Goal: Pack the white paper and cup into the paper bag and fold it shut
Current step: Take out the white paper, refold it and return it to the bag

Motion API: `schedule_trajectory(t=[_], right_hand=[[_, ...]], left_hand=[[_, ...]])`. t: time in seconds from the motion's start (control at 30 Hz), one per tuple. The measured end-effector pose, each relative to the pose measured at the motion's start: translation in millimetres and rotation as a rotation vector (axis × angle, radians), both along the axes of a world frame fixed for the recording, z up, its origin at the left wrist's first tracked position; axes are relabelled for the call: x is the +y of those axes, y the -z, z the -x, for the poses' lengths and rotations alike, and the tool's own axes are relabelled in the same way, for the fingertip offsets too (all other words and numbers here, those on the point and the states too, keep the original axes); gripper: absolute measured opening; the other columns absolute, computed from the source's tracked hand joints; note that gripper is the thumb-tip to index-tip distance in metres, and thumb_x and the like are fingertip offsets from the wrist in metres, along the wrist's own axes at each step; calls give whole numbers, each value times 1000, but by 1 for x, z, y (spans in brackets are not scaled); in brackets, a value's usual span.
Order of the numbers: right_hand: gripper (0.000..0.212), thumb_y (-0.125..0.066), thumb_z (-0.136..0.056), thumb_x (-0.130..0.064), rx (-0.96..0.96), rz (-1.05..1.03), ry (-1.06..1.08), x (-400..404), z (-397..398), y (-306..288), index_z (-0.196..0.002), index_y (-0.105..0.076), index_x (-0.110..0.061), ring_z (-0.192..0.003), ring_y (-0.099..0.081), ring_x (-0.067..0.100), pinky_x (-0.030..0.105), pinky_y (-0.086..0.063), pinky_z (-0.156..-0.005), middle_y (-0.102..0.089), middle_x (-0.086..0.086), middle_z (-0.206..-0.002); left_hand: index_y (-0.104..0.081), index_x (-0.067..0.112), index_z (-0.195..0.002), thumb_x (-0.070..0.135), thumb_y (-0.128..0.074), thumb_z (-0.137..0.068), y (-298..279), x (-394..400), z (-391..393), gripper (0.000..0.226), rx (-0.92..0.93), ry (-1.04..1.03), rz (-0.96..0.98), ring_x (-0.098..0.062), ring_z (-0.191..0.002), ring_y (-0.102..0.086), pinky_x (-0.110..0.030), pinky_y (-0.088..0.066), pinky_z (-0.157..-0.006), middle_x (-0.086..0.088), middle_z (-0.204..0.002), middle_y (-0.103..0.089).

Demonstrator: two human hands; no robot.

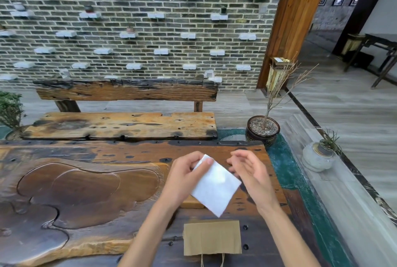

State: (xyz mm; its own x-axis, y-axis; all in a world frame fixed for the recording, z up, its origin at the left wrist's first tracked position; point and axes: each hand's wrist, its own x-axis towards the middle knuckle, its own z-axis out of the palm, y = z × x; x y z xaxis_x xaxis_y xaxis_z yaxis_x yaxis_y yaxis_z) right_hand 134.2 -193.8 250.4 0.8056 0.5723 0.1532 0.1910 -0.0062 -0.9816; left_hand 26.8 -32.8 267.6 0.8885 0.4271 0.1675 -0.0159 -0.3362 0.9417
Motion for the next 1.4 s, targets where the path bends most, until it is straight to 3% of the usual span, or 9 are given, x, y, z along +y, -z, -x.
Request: schedule_trajectory(t=[0.13, 0.27, 0.5, 0.6, 0.73, 0.87, 1.07, 1.27, 1.4], right_hand=[[21, -69, -87, -35, -31, 151, -269, -4, -2, -6, -94, -72, -16, -85, -69, 11, 23, -51, -73, -74, -1, -92], [19, -65, -93, -24, -23, 130, -251, -1, 5, -4, -84, -73, -10, -74, -68, 14, 29, -47, -66, -75, 4, -81], [18, -64, -91, -30, -9, 0, 16, 3, 20, -1, -86, -74, -16, -83, -70, 28, 36, -47, -66, -77, 4, -82], [18, -62, -94, -28, -39, -38, 89, 7, 31, 1, -85, -72, -15, -76, -63, 33, 34, -45, -66, -72, 12, -76], [32, -61, -95, -36, 44, -84, 63, 13, 41, 3, -82, -65, -7, -63, -50, 18, 30, -38, -59, -61, 12, -68], [42, -62, -92, -42, 252, -90, 71, 25, 36, -1, -93, -66, -1, -71, -59, 12, 28, -44, -61, -66, 4, -76], [60, -53, -93, -54, 44, -50, 206, 40, 39, 1, -79, -60, 4, -57, -50, 20, 34, -35, -52, -59, 26, -68], [65, -54, -88, -59, -76, -61, 273, 40, 37, 6, -73, -62, 4, -53, -52, 38, 30, -33, -46, -61, 25, -62], [58, -59, -92, -50, 4, -91, 249, 39, 40, 4, -72, -61, 4, -50, -49, 24, 31, -34, -48, -60, 26, -63]], left_hand=[[-69, 16, -80, 32, -63, -94, -15, 10, -2, 22, 166, 200, -30, -7, -63, -57, -25, -41, -60, 9, -69, -64], [-69, 14, -85, 33, -61, -96, -20, 10, -3, 23, 211, 254, 74, -11, -64, -61, -21, -44, -56, 0, -72, -68], [-67, 10, -96, 42, -64, -89, 11, -10, 8, 34, -24, -31, 684, -27, -88, -63, -43, -43, -74, -13, -98, -67], [-66, 5, -98, 32, -65, -91, 17, -33, 3, 27, -100, -197, 772, -23, -83, -66, -40, -50, -72, -11, -94, -73], [-68, 9, -100, 23, -55, -99, 19, -49, -5, 19, -147, -294, 598, -17, -80, -65, -37, -52, -71, -12, -91, -74], [-67, 14, -91, 28, -56, -98, 23, -53, -10, 19, -147, -315, 444, -12, -74, -63, -36, -51, -68, -5, -84, -72], [-54, 11, -75, 32, -52, -99, 28, -54, -9, 32, -169, -484, 262, -4, -55, -47, -24, -39, -53, 9, -61, -56], [-49, 14, -67, 39, -51, -95, 30, -54, -9, 37, -237, -593, 202, -4, -50, -38, -26, -31, -49, 10, -54, -50], [-49, 20, -64, 50, -50, -90, 35, -52, -10, 40, -245, -582, 239, -10, -54, -40, -31, -33, -53, 7, -56, -49]])
